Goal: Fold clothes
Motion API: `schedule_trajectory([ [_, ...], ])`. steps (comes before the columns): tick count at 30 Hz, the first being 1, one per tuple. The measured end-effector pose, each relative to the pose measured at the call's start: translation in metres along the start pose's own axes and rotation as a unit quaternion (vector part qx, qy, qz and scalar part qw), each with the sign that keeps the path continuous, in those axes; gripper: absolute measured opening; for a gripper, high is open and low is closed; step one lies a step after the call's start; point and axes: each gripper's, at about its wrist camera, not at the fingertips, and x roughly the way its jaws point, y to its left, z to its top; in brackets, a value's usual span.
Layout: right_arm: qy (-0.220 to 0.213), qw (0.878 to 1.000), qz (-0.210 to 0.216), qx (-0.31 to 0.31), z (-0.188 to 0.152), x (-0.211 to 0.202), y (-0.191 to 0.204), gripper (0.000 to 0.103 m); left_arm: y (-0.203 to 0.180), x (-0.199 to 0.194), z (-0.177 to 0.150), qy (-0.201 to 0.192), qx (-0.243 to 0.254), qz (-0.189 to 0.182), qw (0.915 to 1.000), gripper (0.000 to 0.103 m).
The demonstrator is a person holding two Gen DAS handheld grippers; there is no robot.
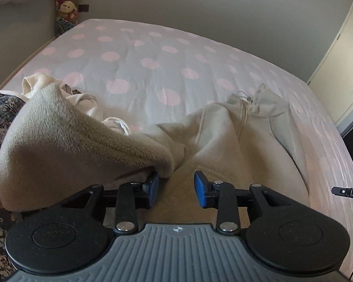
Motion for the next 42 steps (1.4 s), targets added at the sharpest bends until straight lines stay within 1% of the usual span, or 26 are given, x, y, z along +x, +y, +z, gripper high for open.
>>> schedule_trajectory([
  [1,0.003,1.0,0.008,0.003,-0.009,0.002,0.001,0.044,-0.001,0.002,-0.007,0.002,0.001,-0.004,1.0,0.044],
  [5,0.017,0.999,0.04,0.006,-0.041,0.016,0.011,0.045,0.001,0.011,-0.038,0.008,0.001,-0.014,0.9999,0.05],
  [6,0.02,0.999,0.046,0.008,-0.048,0.023,0.014,0.046,0.002,0.014,-0.046,0.01,0.0,-0.016,0.9998,0.053],
  [9,0.027,0.997,0.066,0.027,-0.063,0.042,0.021,0.047,0.007,0.025,-0.072,0.014,-0.009,-0.017,0.9997,0.054],
  [12,0.027,0.996,0.071,0.049,-0.073,0.059,0.026,0.046,0.014,0.036,-0.095,0.017,-0.026,-0.013,0.9994,0.054],
  [14,0.03,0.995,0.072,0.064,-0.076,0.067,0.027,0.044,0.019,0.04,-0.109,0.009,-0.041,-0.021,0.9989,0.054],
  [16,0.032,0.994,0.072,0.075,-0.078,0.074,0.028,0.035,0.023,0.044,-0.117,0.004,-0.058,-0.03,0.9978,0.056],
  [18,0.033,0.993,0.074,0.084,-0.078,0.079,0.03,0.032,0.026,0.045,-0.119,0.001,-0.065,-0.033,0.9974,0.057],
  [20,0.035,0.992,0.078,0.094,-0.08,0.085,0.03,0.021,0.027,0.046,-0.119,-0.003,-0.066,-0.033,0.9973,0.057],
  [21,0.034,0.991,0.081,0.099,-0.08,0.087,0.031,0.013,0.027,0.045,-0.119,-0.005,-0.066,-0.033,0.9973,0.057],
  [22,0.032,0.991,0.081,0.101,-0.08,0.088,0.032,0.01,0.028,0.045,-0.119,-0.006,-0.066,-0.033,0.9973,0.057],
  [23,0.028,0.991,0.079,0.101,-0.08,0.087,0.033,0.009,0.028,0.044,-0.12,-0.007,-0.066,-0.033,0.9972,0.058],
  [28,0.01,0.997,0.045,0.068,-0.073,0.072,0.042,0.008,0.03,0.041,-0.121,-0.009,-0.068,-0.037,0.997,0.058],
  [30,0.003,0.997,0.035,0.065,-0.068,0.063,0.041,0.008,0.03,0.038,-0.121,-0.011,-0.064,-0.038,0.9972,0.058],
  [34,-0.027,0.999,-0.001,0.044,-0.051,0.036,0.038,0.007,0.026,0.028,-0.12,-0.022,-0.049,-0.044,0.9976,0.058],
  [39,-0.063,0.995,-0.064,0.041,-0.014,-0.008,0.01,0.007,0.027,0.014,-0.12,-0.04,-0.046,-0.049,0.9969,0.058],
  [40,-0.073,0.993,-0.079,0.038,-0.007,-0.02,0.002,0.007,0.02,0.021,-0.118,-0.041,-0.049,-0.05,0.9967,0.058],
  [42,-0.097,0.989,-0.11,0.023,0.012,-0.045,-0.01,0.007,0.019,0.021,-0.118,-0.041,-0.052,-0.049,0.9966,0.058],
])
